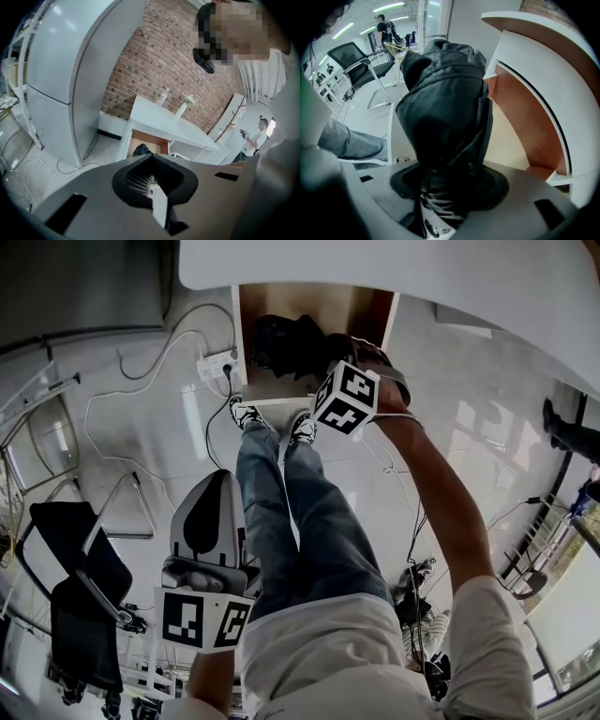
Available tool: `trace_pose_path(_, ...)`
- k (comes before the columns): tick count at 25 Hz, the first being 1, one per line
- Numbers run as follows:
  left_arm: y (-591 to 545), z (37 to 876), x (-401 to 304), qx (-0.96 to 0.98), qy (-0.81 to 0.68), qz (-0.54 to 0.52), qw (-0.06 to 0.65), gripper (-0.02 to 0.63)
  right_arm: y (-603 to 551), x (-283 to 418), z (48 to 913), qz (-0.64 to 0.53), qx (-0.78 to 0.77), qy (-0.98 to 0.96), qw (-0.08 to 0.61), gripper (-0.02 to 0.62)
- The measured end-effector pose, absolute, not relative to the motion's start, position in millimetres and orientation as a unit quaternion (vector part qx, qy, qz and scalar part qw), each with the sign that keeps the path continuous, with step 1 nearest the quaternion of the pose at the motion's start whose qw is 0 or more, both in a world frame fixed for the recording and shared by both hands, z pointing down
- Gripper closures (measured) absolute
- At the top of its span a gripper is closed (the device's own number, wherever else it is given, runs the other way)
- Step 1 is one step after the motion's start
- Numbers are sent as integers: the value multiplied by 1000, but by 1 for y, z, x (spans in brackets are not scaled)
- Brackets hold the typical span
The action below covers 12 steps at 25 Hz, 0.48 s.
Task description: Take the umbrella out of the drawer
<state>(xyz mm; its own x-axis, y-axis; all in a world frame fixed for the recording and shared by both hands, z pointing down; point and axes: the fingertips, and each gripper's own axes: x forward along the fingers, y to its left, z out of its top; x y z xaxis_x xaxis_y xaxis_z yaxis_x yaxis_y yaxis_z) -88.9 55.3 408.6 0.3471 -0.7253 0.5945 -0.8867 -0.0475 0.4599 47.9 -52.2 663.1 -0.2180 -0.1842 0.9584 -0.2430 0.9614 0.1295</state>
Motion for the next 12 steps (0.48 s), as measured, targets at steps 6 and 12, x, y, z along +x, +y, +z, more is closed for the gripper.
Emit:
trace_pose_path(6,55,403,-89,718,-564,99,396,589,-52,48,655,27,141,-782,607,344)
trace_pose_path(12,55,397,-87,720,-564,100,392,589,-49,47,646,30,141,-784,604,344)
